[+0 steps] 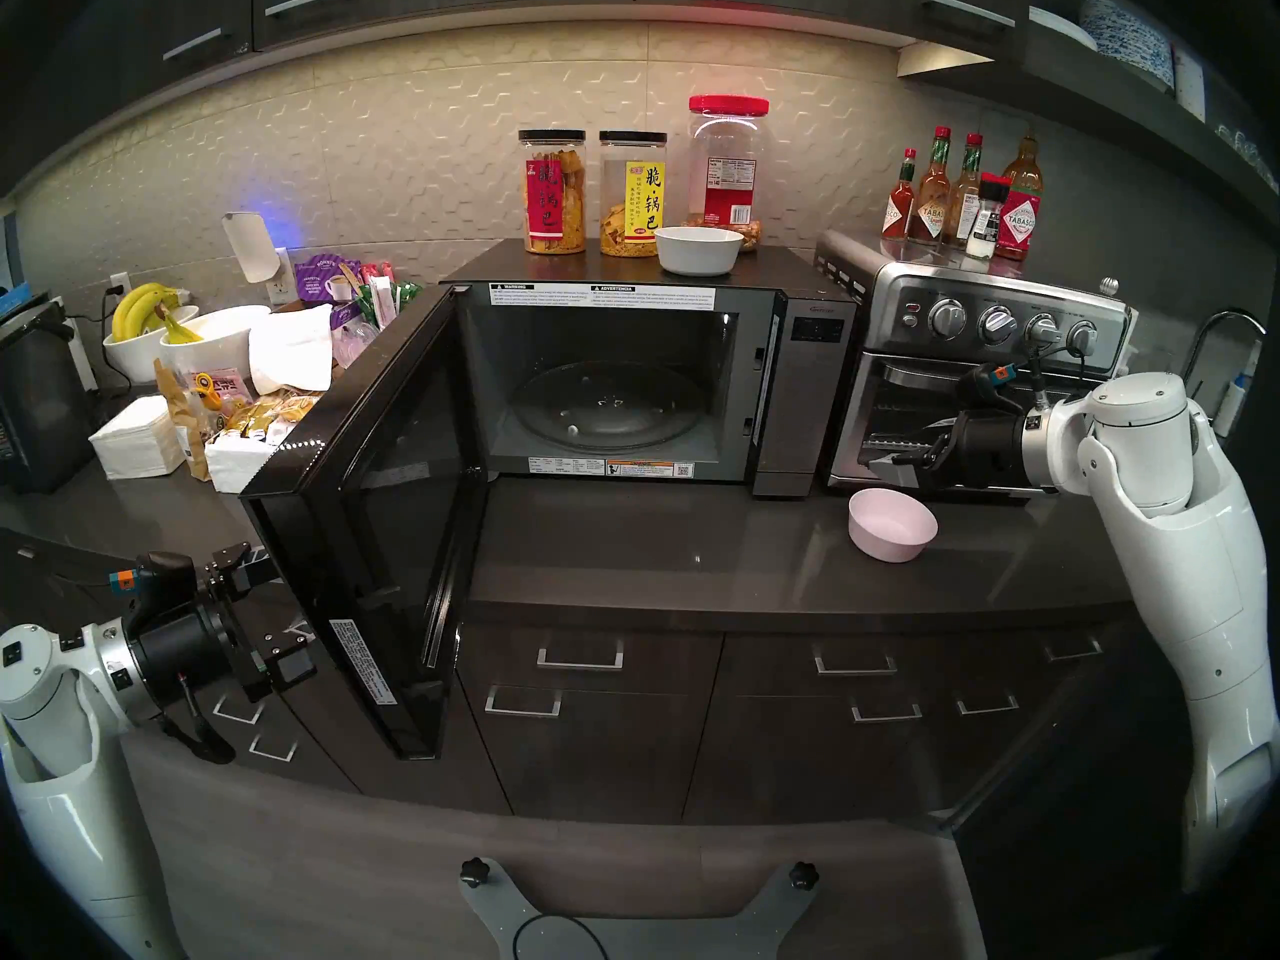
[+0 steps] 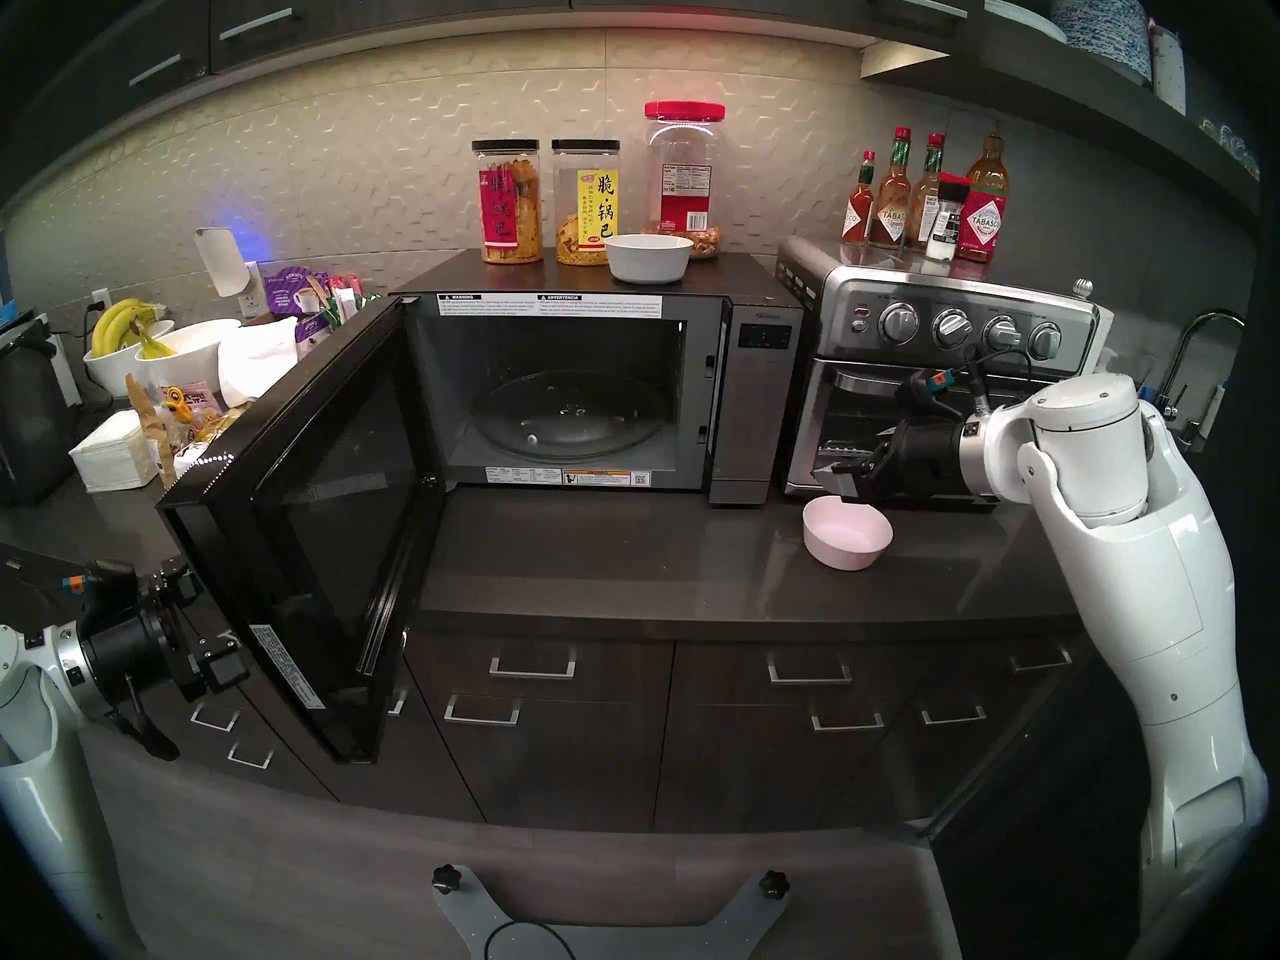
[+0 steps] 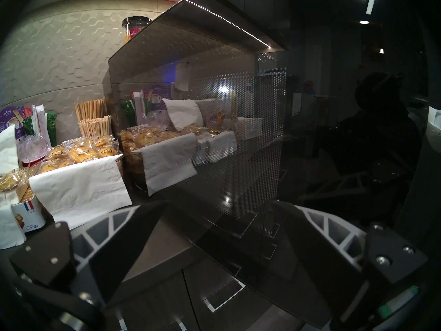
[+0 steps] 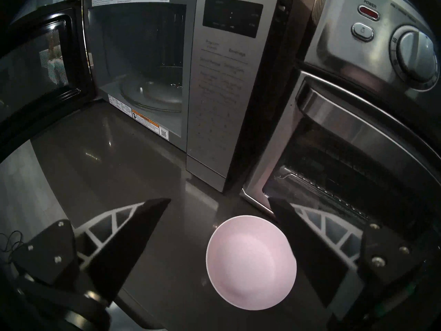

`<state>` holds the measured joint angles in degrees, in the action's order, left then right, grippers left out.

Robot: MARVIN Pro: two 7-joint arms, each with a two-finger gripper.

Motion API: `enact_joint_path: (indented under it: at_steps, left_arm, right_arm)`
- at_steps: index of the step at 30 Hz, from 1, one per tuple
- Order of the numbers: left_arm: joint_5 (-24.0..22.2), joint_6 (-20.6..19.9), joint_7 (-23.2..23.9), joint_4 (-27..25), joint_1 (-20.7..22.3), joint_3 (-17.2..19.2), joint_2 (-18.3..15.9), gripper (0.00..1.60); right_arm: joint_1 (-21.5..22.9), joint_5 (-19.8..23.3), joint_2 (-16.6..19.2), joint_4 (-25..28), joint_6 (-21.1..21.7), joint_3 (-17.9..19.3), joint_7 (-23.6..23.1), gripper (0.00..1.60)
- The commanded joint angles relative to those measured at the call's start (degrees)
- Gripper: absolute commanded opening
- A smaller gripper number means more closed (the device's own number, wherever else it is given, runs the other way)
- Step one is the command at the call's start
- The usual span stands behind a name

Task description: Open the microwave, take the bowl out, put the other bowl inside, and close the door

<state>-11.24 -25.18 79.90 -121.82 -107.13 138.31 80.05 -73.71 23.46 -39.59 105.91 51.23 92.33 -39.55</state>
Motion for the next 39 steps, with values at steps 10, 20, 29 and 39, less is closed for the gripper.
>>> enact_joint_path:
  at_steps: [10,20,29,39]
  left_arm:
    - [-0.43,0.1,0.63,-0.87,-0.08,-0.06,-0.14,1.6]
    - [-0.43,0.1,0.63,-0.87,-0.08,-0.06,-0.14,1.6]
    - [-0.43,0.1,0.63,-0.87,-0.08,-0.06,-0.14,1.6]
    - [-0.43,0.1,0.63,-0.87,-0.07,-0.06,-0.14,1.6]
  right_arm:
    - [-2.68,-2.33,1.44,-0.86,-2.96,0.07,-0.47,1.6]
    - [-2.64,-4.22,0.54,-1.66,-3.29,-1.83,0.43,1.6]
    - [-3.49,-5.37,0.45,-2.44,-4.14,-2.77,0.72,1.6]
    - [-6.04,-6.35,1.04,-3.14,-6.01,-2.22,0.21,1.6]
